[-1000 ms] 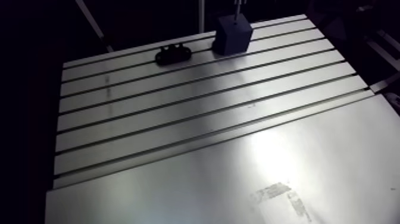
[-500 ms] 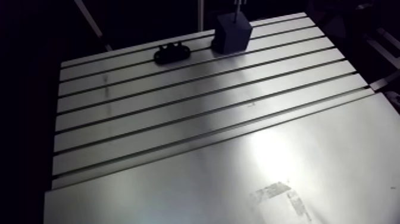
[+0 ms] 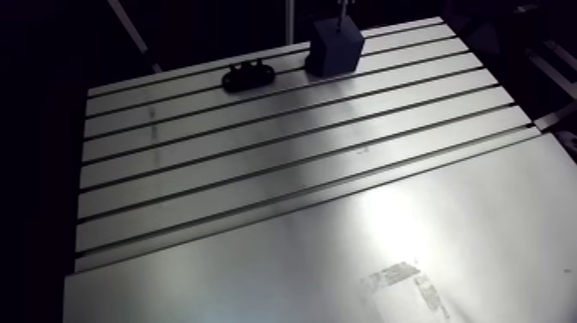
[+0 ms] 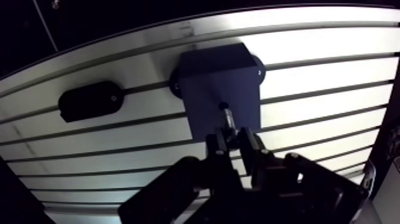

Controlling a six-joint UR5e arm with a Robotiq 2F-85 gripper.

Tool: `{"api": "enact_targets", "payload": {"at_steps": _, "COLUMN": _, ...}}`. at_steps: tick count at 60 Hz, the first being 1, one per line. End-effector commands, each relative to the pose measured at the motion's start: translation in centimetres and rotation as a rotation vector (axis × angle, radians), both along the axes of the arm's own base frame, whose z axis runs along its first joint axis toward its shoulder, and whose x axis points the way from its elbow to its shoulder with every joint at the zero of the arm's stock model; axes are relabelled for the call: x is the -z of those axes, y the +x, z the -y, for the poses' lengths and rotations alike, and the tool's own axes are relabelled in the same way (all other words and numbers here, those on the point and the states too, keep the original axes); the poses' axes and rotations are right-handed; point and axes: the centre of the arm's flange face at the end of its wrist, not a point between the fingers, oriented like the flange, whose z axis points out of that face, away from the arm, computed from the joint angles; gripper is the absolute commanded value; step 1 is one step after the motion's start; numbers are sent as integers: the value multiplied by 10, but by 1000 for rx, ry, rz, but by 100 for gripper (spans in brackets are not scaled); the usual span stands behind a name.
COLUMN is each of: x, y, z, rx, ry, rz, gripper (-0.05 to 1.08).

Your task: Pick up the M10 bolt and insert it into the hole until fully seated.

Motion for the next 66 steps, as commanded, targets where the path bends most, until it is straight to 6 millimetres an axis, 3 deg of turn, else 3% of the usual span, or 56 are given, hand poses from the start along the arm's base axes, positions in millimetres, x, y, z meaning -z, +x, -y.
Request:
{"api": "enact_targets", "payload": {"at_steps": 1, "x": 1, "y": -1, "z": 0, "rx": 0, "ry": 2, "rz": -5, "gripper": 107}}
{"api": "enact_targets", "payload": {"at_steps": 66, "x": 12, "y": 0, "z": 1, "rx": 1, "ry": -5, "rz": 11, "gripper": 107}}
